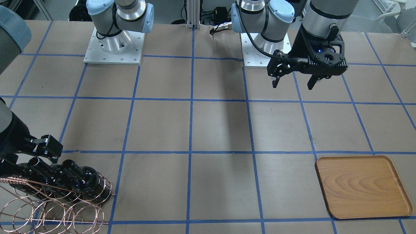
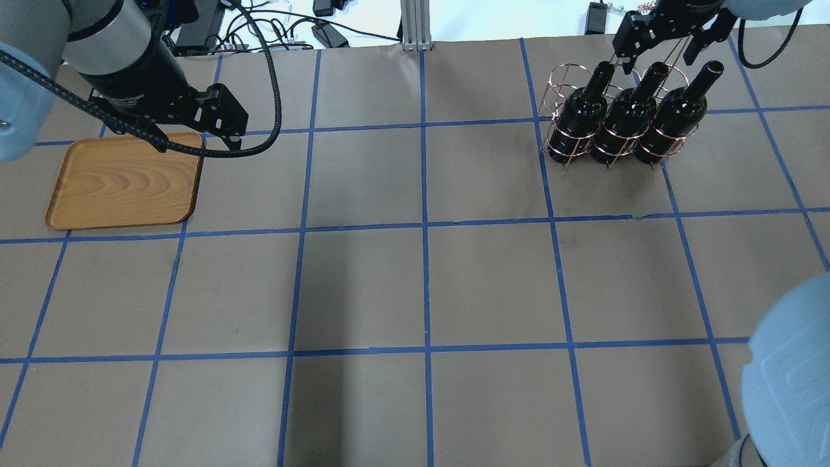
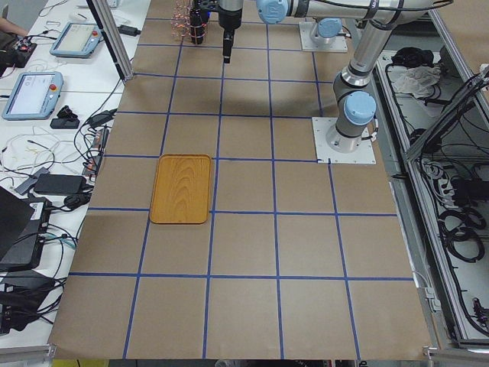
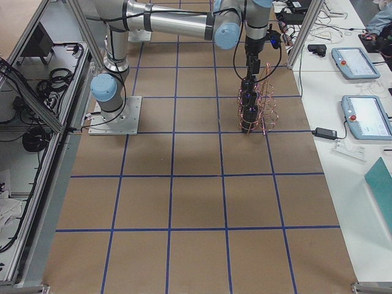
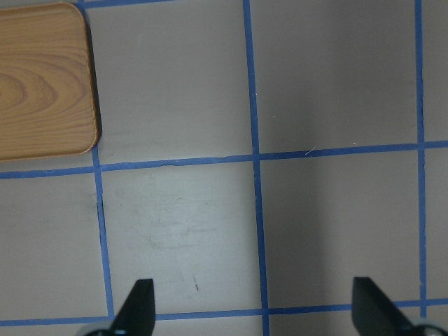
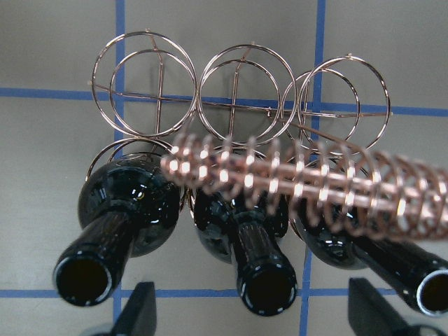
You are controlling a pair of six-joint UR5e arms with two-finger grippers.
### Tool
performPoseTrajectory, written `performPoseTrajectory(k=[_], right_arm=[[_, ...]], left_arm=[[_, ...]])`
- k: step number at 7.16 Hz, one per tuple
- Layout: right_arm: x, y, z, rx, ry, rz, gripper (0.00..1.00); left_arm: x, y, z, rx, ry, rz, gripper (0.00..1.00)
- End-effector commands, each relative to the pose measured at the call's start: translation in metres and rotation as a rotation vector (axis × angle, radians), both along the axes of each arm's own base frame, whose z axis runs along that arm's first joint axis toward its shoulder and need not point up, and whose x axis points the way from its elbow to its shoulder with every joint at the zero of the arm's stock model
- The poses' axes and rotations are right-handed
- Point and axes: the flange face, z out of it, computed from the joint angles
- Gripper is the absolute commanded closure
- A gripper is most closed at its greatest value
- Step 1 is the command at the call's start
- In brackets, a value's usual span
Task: Take wine from basket and place on tray
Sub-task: 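Lower the right gripper over the wine rack toward the nearest bottle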
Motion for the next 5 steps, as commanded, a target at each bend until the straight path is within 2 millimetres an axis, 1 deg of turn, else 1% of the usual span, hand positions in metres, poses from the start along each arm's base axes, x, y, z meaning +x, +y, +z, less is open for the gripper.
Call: performPoseTrajectory(k=[1,2,4,5], right_arm=[[-0.013,-0.005,-0.015,0.022,-0.006,-0.005,0.12],[-0.014,-0.008,-0.023,0.033,-0.01,-0.008,0.25],[-0.011,-0.009,-0.025,0.031,-0.039,-0.013,0.53],[-0.011,-0.01,-0.027,0.028,-0.04,-0.015,0.56]], left_arm=[[0.0,0.0,-0.001,0.001,0.001,0.0,0.0],[0.0,0.0,-0.001,0.001,0.001,0.0,0.0],[0.0,0.0,-0.001,0.001,0.001,0.0,0.0],[0.001,-0.001,-0.001,0.003,-0.001,0.0,0.0]])
